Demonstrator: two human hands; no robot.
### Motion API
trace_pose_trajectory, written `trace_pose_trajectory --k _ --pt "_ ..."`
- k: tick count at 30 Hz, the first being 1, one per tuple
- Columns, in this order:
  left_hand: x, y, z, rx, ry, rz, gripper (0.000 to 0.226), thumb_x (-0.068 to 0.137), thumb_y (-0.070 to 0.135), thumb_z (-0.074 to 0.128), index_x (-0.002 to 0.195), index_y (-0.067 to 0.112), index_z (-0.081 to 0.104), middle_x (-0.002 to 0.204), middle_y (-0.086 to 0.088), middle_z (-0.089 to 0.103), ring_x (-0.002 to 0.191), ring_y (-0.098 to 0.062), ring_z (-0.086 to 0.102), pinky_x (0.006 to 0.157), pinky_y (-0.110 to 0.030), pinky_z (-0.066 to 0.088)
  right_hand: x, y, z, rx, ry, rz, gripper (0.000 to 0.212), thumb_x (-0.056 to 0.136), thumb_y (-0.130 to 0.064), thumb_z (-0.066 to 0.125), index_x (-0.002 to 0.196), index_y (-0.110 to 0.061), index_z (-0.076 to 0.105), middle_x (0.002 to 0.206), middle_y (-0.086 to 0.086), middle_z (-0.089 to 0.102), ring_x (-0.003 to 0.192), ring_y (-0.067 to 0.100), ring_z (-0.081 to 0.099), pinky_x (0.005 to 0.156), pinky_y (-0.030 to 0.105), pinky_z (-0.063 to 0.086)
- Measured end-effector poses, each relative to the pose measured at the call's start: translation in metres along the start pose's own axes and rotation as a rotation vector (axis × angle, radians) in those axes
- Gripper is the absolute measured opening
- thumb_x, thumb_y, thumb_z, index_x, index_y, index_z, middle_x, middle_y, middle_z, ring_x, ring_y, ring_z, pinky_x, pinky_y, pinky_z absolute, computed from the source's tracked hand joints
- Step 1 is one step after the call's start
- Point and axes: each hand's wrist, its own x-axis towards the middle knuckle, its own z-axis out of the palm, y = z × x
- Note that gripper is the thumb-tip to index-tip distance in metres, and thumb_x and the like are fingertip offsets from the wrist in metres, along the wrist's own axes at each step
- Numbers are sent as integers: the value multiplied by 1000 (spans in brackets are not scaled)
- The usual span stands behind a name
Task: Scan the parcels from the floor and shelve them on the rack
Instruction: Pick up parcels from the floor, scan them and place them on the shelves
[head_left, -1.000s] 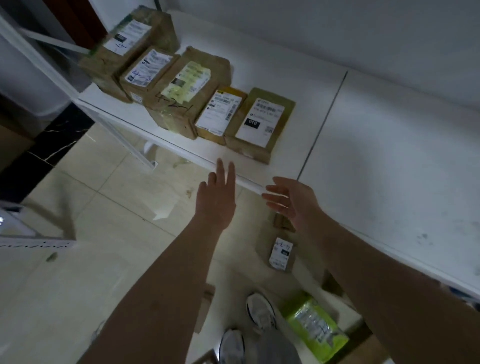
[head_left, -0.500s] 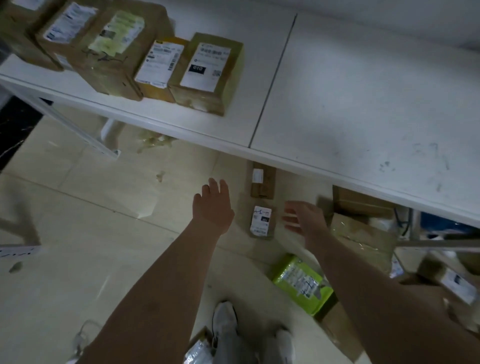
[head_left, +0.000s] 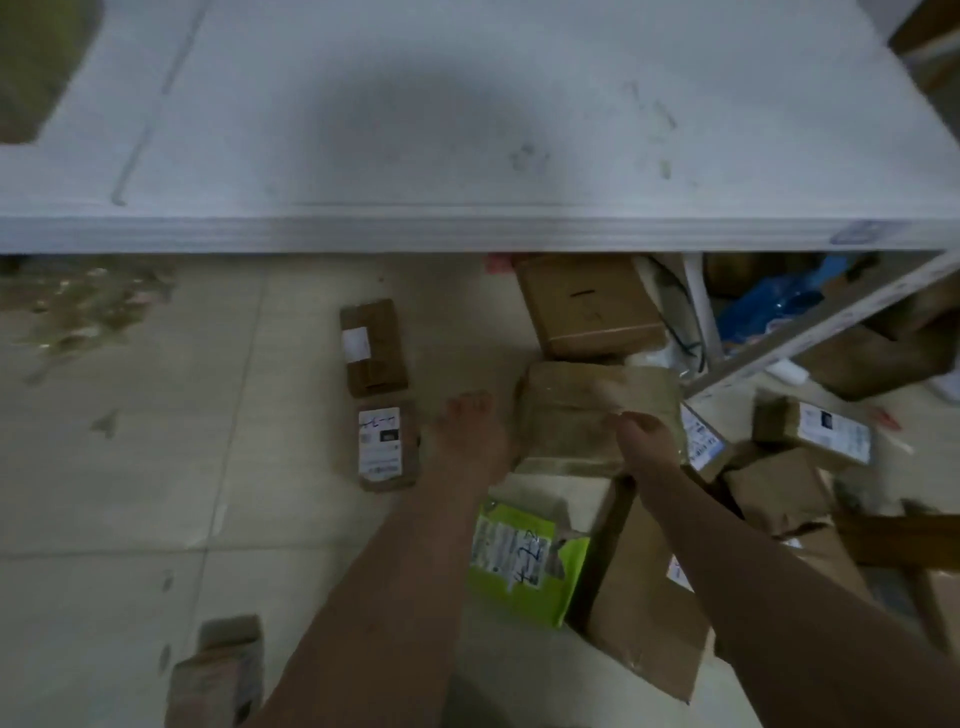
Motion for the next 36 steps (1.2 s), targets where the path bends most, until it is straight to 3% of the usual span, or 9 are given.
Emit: trace_pose_trajectory --k 3,5,8,12,15,19,25,31,36 --pt "36 33 32 -91 -14 29 70 97 43 60 148 7 29 148 -16 39 136 -35 39 103 -45 39 43 40 -7 -33 2 42 17 92 -22 57 104 -13 65 113 18 65 105 34 58 101 50 47" --pt "56 48 53 -148 -19 28 83 93 50 63 151 5 23 151 -17 36 137 -36 38 106 -45 37 71 60 -10 -103 43 68 46 87 -36 57 127 -13 59 135 18 54 122 38 48 109 52 39" --pt "89 55 86 -403 -27 -30 94 87 57 66 152 4 24 150 -17 41 135 -37 44 109 -43 40 99 77 -10 -246 178 64 69 90 -34 59 150 -11 34 157 15 21 144 40 17 114 53 25" --pt "111 61 104 -778 -72 -72 72 93 49 65 148 9 43 149 -11 49 137 -31 47 109 -31 37 126 88 1 -285 342 62 83 88 -47 64 153 -13 26 161 16 13 149 37 5 117 55 20" --pt "109 67 112 -887 -58 -107 74 91 51 65 150 12 41 153 -10 46 139 -29 44 113 -33 36 136 85 0 -267 307 97 85 86 -53 63 151 -9 30 159 13 23 148 37 8 114 55 24" --pt "83 68 116 -975 41 -277 102 65 79 63 146 19 49 146 -5 53 133 -26 52 111 -41 42 128 63 -8 -305 215 27 84 85 -60 61 146 -5 41 157 14 26 146 39 14 114 58 28" --pt "17 66 49 -1073 157 -373 69 90 62 60 140 14 56 142 -7 56 129 -30 53 110 -42 40 55 -3 -37 -389 247 -82 74 87 -65 55 133 -7 56 148 13 42 140 37 27 109 53 37" --pt "-73 85 -55 -911 117 -482 94 89 74 46 155 8 32 158 -14 35 142 -32 39 116 -46 34 -67 -43 -107 -292 273 -115 65 88 -56 57 138 -13 55 137 11 50 133 35 34 107 45 37" --pt "-176 142 -163 -681 73 -340 96 84 85 27 148 16 44 148 -12 47 130 -36 50 108 -52 40 -190 -74 -213 -91 311 -44 71 71 -66 52 127 -25 62 116 4 62 113 30 55 94 53 51"
